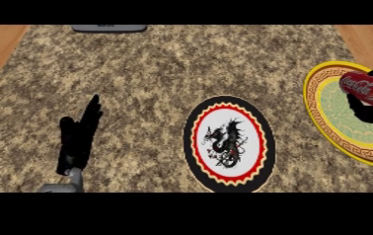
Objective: Pick the can from the plate and place it in the plate
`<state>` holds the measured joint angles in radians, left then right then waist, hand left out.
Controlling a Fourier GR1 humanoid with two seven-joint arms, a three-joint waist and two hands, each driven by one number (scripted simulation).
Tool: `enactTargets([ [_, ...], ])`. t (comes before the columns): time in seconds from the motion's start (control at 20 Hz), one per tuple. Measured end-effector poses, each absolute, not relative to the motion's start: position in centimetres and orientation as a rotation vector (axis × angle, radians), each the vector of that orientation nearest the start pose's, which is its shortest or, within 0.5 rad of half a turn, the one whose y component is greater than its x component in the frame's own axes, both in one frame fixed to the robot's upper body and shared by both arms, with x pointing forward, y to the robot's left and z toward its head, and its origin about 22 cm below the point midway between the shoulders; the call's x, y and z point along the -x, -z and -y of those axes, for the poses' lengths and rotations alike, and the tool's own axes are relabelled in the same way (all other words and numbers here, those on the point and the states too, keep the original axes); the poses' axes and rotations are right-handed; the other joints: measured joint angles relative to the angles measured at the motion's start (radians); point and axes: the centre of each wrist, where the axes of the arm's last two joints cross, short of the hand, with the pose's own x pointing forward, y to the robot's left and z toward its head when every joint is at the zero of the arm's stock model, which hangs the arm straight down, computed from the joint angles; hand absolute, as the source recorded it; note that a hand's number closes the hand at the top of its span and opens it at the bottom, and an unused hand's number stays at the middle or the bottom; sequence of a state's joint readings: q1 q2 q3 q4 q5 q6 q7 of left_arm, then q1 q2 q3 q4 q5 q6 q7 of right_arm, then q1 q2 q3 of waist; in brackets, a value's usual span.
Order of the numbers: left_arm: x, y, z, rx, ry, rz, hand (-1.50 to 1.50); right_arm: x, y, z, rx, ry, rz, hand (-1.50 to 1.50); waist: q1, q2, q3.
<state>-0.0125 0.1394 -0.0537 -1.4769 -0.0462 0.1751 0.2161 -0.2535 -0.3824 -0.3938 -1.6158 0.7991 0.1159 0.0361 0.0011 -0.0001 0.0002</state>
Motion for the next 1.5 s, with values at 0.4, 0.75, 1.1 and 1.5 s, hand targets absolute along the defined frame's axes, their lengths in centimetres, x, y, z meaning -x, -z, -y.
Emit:
enactTargets([
  [0.4, -24.8, 0.9, -24.5, -0.238, 0.042, 1.288, 0.00, -31.2, -11.6, 41.7, 1.193, -0.602, 1.377, 1.50, 0.009, 0.003, 0.000],
  [0.75, -25.0, 0.6, -24.8, -0.239, 0.045, 1.295, 0.00, -32.3, -8.4, 44.7, 1.056, -0.683, 1.233, 1.50, 0.014, 0.005, 0.001],
  [1.1, -24.8, 1.1, -24.7, -0.227, 0.049, 1.294, 0.00, -32.0, -6.0, 47.3, 0.882, -0.793, 1.085, -1.50, 0.018, 0.006, 0.001],
  [1.5, -24.8, 1.0, -24.7, -0.238, 0.033, 1.288, 0.00, -32.3, -6.8, 48.7, 0.668, -0.675, 1.373, -1.50, 0.008, 0.003, 0.002],
])
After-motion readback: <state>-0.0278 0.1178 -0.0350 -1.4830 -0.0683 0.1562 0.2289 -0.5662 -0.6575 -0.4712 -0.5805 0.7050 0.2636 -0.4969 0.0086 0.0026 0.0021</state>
